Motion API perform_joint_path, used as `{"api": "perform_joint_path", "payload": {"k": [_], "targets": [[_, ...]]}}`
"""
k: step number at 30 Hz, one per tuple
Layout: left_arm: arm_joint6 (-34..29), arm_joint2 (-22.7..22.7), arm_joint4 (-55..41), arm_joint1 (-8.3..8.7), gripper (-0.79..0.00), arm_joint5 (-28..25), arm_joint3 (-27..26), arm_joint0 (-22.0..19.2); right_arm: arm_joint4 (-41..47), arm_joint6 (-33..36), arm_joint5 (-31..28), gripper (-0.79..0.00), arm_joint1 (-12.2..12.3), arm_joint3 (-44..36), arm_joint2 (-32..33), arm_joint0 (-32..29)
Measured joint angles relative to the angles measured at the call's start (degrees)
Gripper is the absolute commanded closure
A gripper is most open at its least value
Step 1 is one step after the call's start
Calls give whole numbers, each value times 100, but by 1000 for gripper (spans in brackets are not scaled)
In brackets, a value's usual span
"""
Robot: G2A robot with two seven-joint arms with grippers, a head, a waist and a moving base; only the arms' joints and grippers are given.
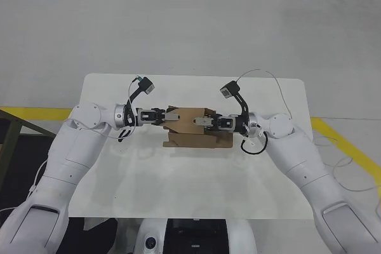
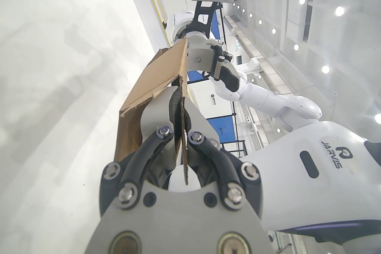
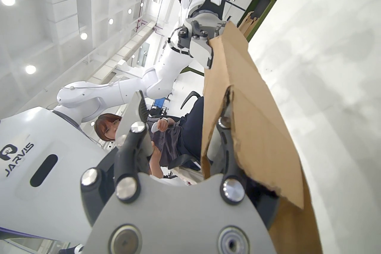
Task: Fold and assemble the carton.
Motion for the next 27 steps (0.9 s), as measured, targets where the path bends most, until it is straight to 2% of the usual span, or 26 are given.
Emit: {"api": "perform_joint_path", "payload": {"k": [7, 12, 20, 21, 22, 23, 24, 25, 27], "targets": [[-1, 25, 22, -1, 0, -4, -2, -11, -138, -39, -2, -169, -59, 191, -55, 72], [-24, 26, 3, 1, 0, -14, -25, -12, -335, -104, 56, 0, -83, 255, -73, 113], [-62, -10, -9, 18, 0, -10, -72, 6, -468, -168, 109, 0, -119, 274, -77, 123], [-63, -13, -10, 19, -135, -12, -75, 7, -479, -172, 115, 0, -122, 277, -75, 125], [-65, -15, -14, 20, -305, -12, -78, 9, -486, -175, 122, 0, -125, 281, -74, 126], [-69, -19, -27, 22, -545, -10, -80, 10, -494, -182, 133, 0, -130, 287, -69, 128], [-74, -23, -45, 22, -730, -8, -83, 12, -502, -189, 142, 0, -132, 292, -65, 131], [-79, -29, -66, 23, -785, -6, -85, 13, -512, -200, 154, 0, -135, 298, -60, 134], [-91, -47, -114, 27, -785, 2, -91, 18, -546, -226, 181, 0, -140, 306, -49, 138]]}}
